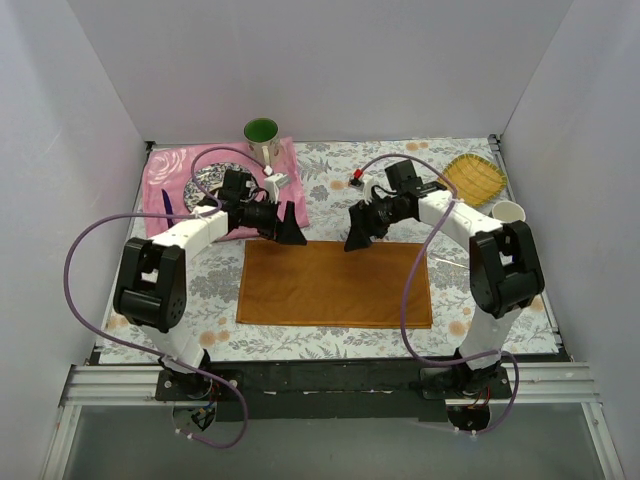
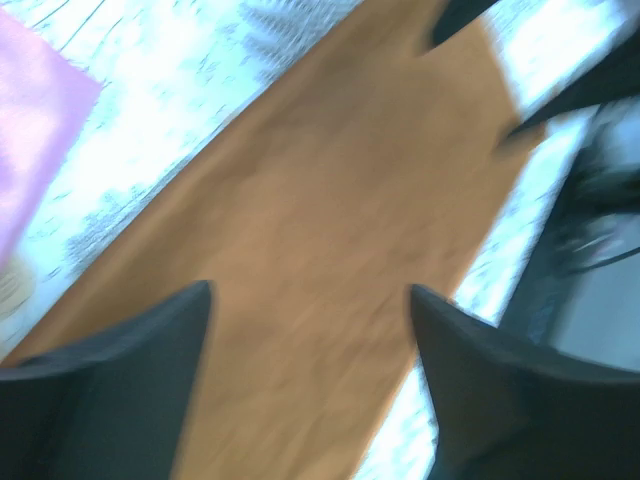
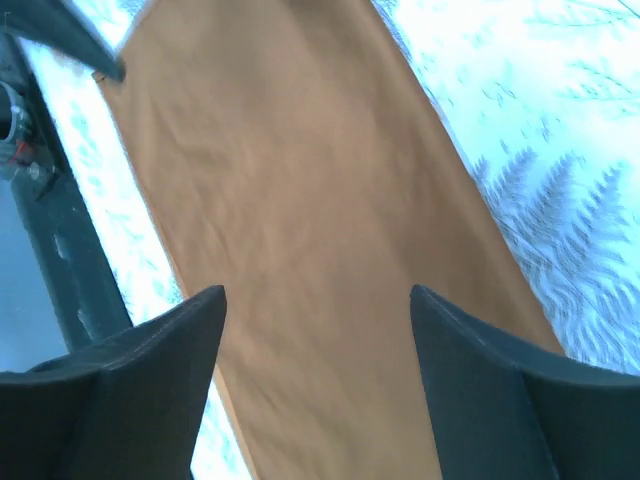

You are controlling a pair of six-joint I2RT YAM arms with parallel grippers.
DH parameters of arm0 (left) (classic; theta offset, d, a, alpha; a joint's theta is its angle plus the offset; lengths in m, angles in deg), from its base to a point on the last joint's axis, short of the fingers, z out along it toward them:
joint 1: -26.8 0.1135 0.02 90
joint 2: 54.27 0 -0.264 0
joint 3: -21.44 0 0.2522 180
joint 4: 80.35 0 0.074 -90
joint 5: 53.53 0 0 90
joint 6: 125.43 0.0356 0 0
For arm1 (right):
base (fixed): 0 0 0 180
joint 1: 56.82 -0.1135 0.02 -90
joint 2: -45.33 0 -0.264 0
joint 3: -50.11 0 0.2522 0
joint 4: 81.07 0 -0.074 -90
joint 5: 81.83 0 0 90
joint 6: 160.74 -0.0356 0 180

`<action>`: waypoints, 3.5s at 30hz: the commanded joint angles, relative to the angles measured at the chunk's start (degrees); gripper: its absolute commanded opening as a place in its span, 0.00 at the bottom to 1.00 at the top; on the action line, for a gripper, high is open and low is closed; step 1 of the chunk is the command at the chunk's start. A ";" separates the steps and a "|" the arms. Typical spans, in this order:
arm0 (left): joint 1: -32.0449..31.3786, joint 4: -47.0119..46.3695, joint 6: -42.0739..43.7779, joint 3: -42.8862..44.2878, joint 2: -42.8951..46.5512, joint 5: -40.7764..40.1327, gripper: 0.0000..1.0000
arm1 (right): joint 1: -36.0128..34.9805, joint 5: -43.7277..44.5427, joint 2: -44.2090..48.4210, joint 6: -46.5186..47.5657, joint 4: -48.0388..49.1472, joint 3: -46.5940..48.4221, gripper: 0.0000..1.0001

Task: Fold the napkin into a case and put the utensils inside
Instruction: Smooth out the rectangle-folded napkin at the center of the board, then pick up the rectangle-folded napkin at the center of the board.

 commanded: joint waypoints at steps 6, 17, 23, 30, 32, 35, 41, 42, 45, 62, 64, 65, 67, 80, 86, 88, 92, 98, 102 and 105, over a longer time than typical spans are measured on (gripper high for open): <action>-3.46 -38.60 -43.96 -9.48 -1.86 6.94 0.98 | -2.53 -12.31 -6.39 -29.09 28.91 -4.05 0.98; 4.10 -56.31 -59.38 -24.25 0.33 9.21 0.98 | -4.02 -17.58 -15.17 -54.17 58.26 -8.27 0.99; 5.68 -54.47 -55.96 -24.09 0.43 11.32 0.98 | -5.34 -18.47 -20.36 -62.16 69.26 -7.84 0.99; 8.84 -51.49 -55.34 -22.58 -4.76 11.15 0.98 | -5.17 -20.22 -26.24 -68.68 76.73 -7.31 0.99; 9.72 -52.35 -56.04 -23.64 -5.99 11.15 0.98 | -4.90 -20.40 -28.09 -71.83 81.20 -8.36 0.99; 10.34 -51.66 -55.61 -24.43 -6.61 10.54 0.98 | -4.29 -21.63 -30.64 -79.22 88.22 -9.15 0.99; 10.69 -49.03 -54.38 -24.09 -8.19 9.49 0.98 | -3.15 -20.93 -36.09 -91.09 94.75 -7.93 0.99; 10.69 -49.02 -54.20 -24.08 -8.62 9.39 0.98 | -3.06 -20.93 -36.54 -91.97 94.75 -7.58 0.99; 10.96 -47.79 -53.23 -23.64 -9.33 8.87 0.98 | -2.09 -20.58 -38.38 -95.04 95.98 -7.31 0.99; 13.33 -44.89 -51.12 -24.78 -11.70 7.37 0.98 | 2.31 -26.99 -42.26 -114.13 120.59 -5.99 0.98; 13.42 -46.37 -51.47 -25.22 -11.36 7.80 0.98 | 2.48 -27.86 -41.82 -115.43 122.17 -5.47 0.98; 13.33 -47.25 -51.65 -25.31 -10.57 9.20 0.98 | 2.39 -28.31 -41.38 -116.05 125.22 -4.94 0.98; 13.24 -49.35 -52.00 -24.87 -8.12 10.70 0.98 | 2.04 -29.36 -37.89 -115.54 125.60 -3.98 0.98; 25.63 4.84 -29.33 -11.96 14.84 -7.46 0.81 | 1.60 -14.45 -10.26 -23.99 13.22 2.18 0.61; 25.29 10.13 -31.08 -14.58 13.87 -18.71 0.54 | 1.34 -4.07 -7.54 -15.25 3.00 -2.29 0.05; 23.63 9.79 -31.96 -16.33 14.22 -23.80 0.45 | 1.25 -3.00 -7.10 -14.81 3.35 -4.23 0.05; 18.61 8.82 -32.23 -17.84 14.58 -29.62 0.44 | 1.25 -0.28 -7.36 -12.53 2.04 -5.29 0.03; 11.67 7.41 -31.26 -18.19 12.91 -37.61 0.42 | 1.34 1.22 -6.83 -9.36 -1.57 -5.73 0.02; 11.14 5.75 -30.21 -18.54 10.89 -38.24 0.45 | 1.34 0.17 -5.96 -9.27 -2.89 -6.25 0.02; 10.44 4.17 -28.62 -18.54 10.18 -39.03 0.45 | 1.34 0.25 -5.26 -8.57 -3.59 -6.78 0.02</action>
